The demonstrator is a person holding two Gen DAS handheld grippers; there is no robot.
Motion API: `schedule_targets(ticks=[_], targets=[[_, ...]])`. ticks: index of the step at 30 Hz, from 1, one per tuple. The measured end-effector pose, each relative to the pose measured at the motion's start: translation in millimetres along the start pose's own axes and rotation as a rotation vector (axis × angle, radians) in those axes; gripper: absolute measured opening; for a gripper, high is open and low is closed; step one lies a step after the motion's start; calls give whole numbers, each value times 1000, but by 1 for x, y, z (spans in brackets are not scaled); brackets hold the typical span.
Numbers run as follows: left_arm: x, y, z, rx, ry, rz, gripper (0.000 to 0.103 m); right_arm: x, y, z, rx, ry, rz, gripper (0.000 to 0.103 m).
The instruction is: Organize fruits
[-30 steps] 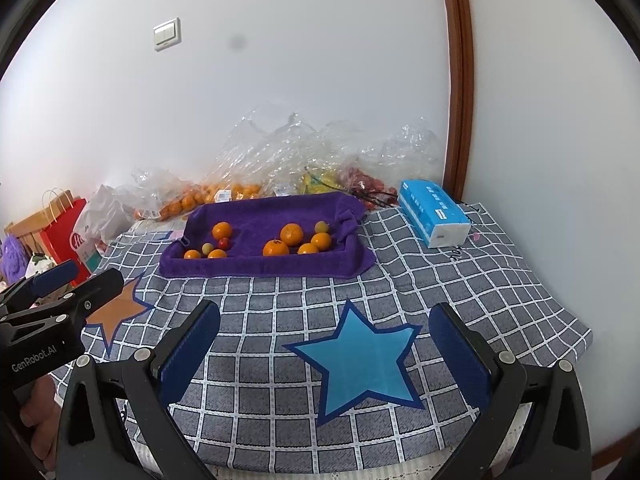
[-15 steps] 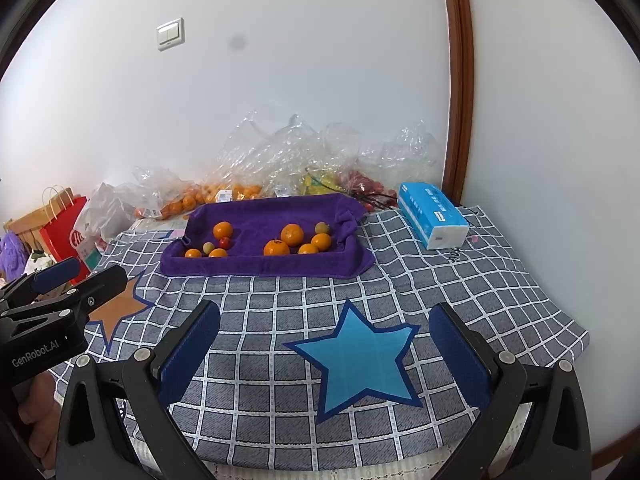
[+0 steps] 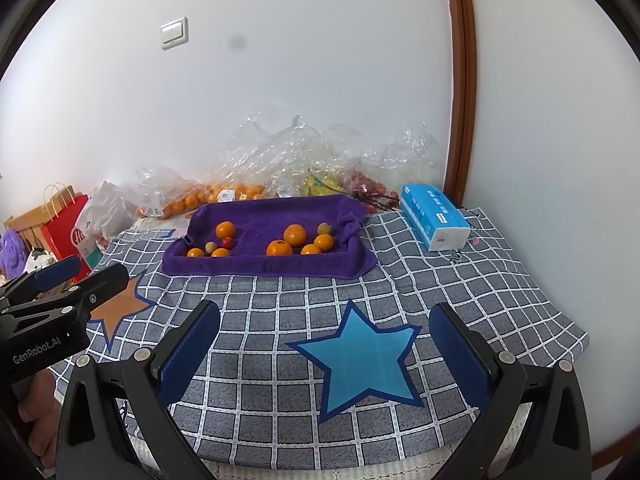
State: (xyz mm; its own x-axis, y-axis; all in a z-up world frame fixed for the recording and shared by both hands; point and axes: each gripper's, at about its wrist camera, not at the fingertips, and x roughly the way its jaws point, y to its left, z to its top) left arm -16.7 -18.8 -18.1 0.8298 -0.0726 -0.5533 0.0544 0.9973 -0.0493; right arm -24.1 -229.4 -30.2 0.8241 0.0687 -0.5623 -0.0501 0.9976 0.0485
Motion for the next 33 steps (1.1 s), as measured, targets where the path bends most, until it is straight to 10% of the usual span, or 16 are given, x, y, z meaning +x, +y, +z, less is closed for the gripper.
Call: schedule_targets(ticks=[33], targets=[[-3, 1, 0, -3, -2, 7, 86, 0, 2, -1, 2, 1, 7, 103]])
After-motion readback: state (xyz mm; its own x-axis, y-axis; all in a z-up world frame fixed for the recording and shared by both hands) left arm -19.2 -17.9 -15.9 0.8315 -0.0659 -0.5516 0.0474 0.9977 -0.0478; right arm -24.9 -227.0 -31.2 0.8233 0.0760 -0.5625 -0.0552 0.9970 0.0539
